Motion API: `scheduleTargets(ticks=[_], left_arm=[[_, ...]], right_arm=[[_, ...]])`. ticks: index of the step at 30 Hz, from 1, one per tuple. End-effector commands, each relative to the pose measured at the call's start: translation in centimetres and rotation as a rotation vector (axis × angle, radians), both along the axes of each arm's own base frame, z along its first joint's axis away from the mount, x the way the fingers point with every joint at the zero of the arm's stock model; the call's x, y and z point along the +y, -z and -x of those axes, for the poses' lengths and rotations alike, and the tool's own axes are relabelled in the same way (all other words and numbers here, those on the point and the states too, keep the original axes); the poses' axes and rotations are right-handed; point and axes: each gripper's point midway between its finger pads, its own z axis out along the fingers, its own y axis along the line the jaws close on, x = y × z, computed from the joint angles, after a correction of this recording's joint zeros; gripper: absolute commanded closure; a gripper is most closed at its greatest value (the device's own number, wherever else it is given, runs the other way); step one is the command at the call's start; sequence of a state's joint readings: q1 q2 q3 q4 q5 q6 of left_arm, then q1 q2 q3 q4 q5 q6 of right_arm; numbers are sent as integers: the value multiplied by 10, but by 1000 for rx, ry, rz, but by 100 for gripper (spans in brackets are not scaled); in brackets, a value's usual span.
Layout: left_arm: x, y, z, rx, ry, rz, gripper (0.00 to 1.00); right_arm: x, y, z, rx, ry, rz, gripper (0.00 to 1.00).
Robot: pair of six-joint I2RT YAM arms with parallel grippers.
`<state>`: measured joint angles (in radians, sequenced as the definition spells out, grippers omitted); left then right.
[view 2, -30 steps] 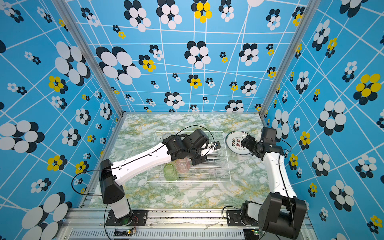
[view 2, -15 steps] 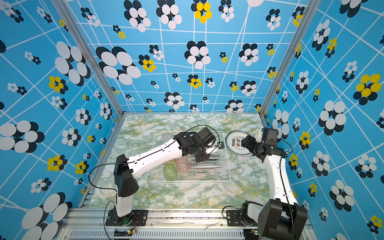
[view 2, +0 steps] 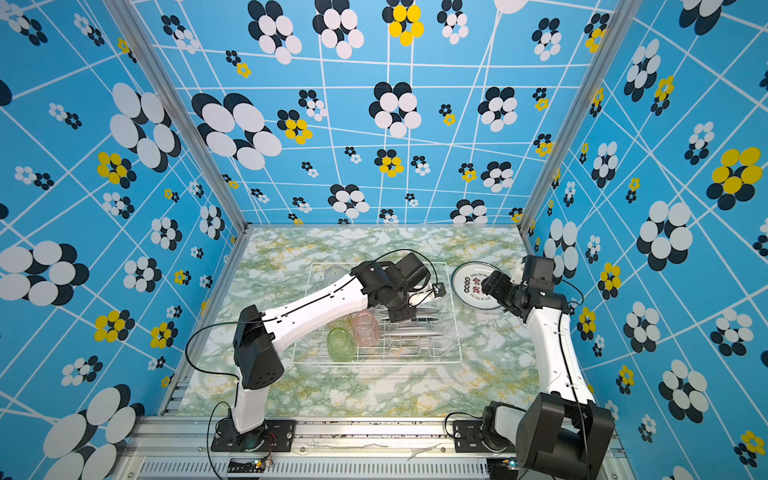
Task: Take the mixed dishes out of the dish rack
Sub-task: 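Grip the next plate standing in the rack with the left gripper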
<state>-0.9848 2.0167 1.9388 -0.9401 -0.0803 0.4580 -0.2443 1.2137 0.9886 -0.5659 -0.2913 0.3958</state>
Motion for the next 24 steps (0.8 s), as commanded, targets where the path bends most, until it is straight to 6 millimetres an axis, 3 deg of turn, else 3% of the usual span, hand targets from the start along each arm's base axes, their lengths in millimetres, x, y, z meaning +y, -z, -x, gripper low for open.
scheduleTargets(ticks=[1, 24], left_arm=[[1, 4, -9, -9, 7, -24, 74], [-3, 13, -28, -108, 9, -79, 100]], right_arm=[[3, 3, -1, -1, -15, -4, 21], [4, 7, 3, 1, -13, -7, 21]])
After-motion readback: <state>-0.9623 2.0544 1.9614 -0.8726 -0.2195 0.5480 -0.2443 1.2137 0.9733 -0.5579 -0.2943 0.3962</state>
